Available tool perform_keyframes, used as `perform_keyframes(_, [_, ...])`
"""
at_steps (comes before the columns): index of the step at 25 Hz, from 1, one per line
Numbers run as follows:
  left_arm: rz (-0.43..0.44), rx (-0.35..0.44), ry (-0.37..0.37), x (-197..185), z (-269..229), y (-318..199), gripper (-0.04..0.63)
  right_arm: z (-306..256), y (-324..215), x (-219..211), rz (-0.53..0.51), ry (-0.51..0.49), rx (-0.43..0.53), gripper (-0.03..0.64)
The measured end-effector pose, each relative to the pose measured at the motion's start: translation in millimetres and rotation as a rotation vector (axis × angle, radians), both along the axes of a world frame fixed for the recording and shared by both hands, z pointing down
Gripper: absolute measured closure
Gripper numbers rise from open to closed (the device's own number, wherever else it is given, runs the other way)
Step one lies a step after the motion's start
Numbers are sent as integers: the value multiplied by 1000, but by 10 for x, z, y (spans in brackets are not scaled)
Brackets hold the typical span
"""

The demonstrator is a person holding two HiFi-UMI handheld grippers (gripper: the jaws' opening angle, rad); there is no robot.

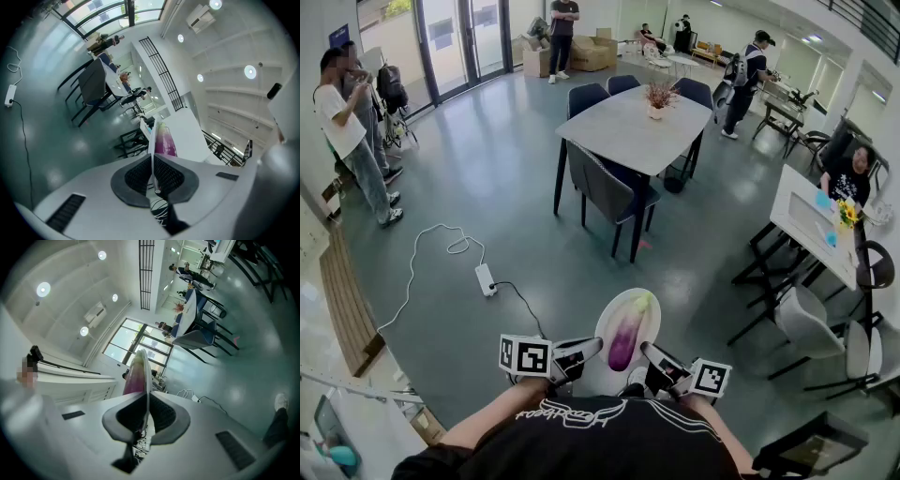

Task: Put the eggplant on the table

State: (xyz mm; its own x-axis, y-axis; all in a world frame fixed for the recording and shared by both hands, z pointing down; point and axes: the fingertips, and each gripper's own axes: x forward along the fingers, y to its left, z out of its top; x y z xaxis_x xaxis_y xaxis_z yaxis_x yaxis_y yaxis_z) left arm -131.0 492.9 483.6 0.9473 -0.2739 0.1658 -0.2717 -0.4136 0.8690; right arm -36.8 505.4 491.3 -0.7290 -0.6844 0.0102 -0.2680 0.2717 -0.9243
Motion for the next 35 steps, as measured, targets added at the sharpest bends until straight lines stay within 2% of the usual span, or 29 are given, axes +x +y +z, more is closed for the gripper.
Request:
perform_keyframes(15, [0, 19, 16, -97, -98, -11, 574, -141, 9, -119, -11, 41, 39, 597])
perform_keyframes(35, [-50, 26, 12, -80, -108, -425, 574, -101, -449, -92, -44, -11, 31, 597])
